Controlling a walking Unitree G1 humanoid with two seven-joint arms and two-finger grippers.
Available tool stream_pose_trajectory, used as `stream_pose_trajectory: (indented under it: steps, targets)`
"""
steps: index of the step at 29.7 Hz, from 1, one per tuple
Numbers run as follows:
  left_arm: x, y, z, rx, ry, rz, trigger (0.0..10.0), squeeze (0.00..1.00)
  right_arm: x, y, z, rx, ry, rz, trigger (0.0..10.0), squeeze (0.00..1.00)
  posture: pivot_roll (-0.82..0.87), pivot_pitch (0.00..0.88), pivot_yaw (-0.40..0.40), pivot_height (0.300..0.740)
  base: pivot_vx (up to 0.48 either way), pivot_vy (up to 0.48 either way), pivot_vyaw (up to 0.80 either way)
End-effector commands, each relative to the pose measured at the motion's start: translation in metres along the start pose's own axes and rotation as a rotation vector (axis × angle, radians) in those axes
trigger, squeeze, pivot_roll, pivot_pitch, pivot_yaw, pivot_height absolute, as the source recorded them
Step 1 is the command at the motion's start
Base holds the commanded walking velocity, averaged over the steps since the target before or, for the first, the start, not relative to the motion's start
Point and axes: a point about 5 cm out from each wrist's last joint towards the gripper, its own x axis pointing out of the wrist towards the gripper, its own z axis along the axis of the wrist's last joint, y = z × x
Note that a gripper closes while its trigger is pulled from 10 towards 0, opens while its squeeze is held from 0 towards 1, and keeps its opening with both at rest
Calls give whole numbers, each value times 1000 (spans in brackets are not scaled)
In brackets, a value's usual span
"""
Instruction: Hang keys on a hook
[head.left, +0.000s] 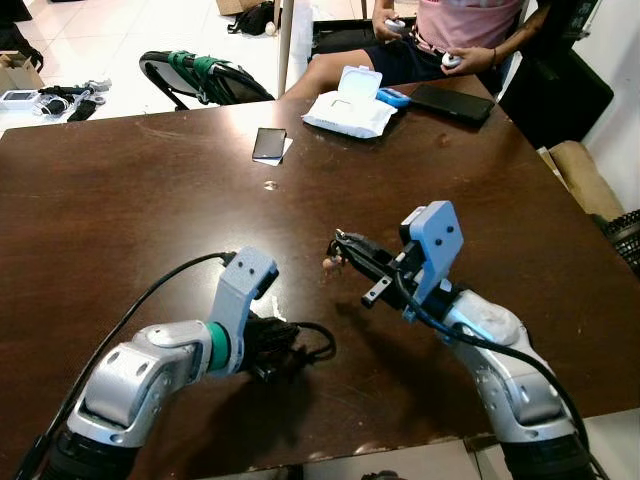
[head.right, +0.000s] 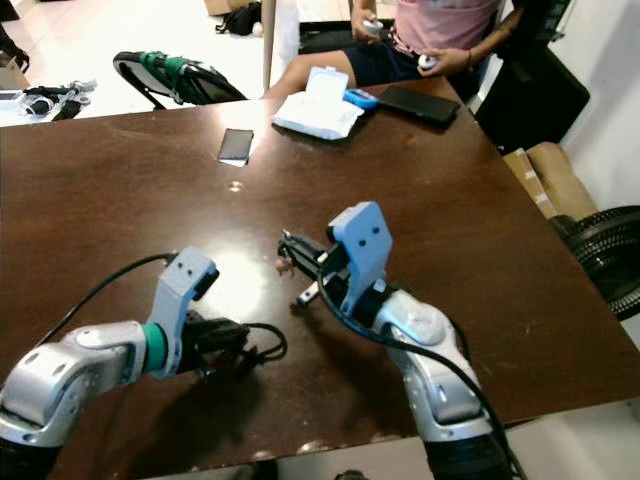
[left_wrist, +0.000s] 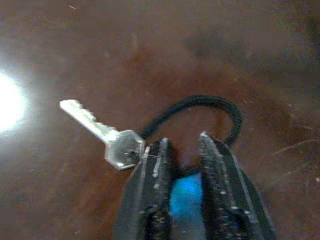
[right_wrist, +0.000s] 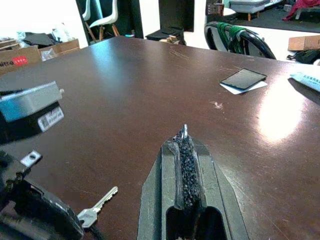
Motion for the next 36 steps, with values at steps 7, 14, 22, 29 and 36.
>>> stream_pose_trajectory:
  steps: [7, 14, 22, 29, 36]
  targets:
    - [3, 0, -8, 237, 118, 100, 10000, 1000, 0, 4, 2, -9, -6, 15, 10000, 0, 77, 85, 158, 740, 0, 0, 0]
    - [2, 3, 0, 339, 114, 112, 10000, 455, 0, 4, 2, -7, -6, 17, 10000, 0, 76, 88, 157, 740, 0, 0, 0]
    - [4, 6, -7, 417, 163, 124, 4314, 0, -1, 5, 2, -5, -5, 18, 10000, 0, 74, 84, 158, 740, 0, 0, 0]
    - [5, 5, -14, 306, 169, 86, 0, 0, -1, 5, 2, -8, -4, 20, 10000, 0, 74, 81, 156, 740, 0, 0, 0]
    - [6, 5, -15, 307, 157, 76, 0, 0, -1, 4, 2, -10, -4, 20, 10000, 0, 71, 78, 154, 740, 0, 0, 0]
